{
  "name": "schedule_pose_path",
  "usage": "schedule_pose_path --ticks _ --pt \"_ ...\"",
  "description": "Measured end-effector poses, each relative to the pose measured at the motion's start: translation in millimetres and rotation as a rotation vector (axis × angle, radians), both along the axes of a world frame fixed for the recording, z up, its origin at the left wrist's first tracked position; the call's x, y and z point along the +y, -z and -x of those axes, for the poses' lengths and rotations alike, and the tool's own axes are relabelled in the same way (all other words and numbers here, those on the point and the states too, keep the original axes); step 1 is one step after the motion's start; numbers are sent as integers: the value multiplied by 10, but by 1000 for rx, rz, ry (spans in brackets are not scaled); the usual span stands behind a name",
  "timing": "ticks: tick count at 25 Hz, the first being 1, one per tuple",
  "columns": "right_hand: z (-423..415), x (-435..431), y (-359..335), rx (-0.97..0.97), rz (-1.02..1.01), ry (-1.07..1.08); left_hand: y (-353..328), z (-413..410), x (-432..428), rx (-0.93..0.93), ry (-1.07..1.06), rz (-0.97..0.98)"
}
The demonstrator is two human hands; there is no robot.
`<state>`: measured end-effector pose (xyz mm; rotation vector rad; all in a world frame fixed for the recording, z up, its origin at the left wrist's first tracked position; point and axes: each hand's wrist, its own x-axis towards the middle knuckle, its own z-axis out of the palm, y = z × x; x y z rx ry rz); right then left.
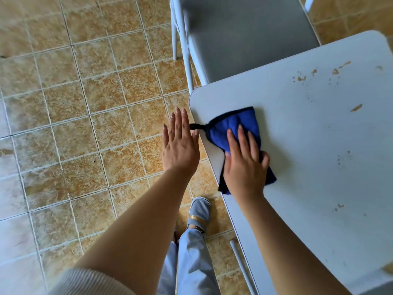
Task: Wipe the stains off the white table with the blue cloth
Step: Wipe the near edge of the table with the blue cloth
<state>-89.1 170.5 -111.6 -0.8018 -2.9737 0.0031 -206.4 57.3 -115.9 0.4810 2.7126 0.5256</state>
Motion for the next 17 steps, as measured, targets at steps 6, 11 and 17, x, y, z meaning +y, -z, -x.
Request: schedule_pose_path --ticks 6,11,17 --pt "440 343 28 88 119 378 25 -140 140 29 90 22" --pt "-4 -79 14 71 51 126 22 -141 188 91 75 9" --pt "-949 213 16 15 -4 324 -46 -193 431 147 196 6"
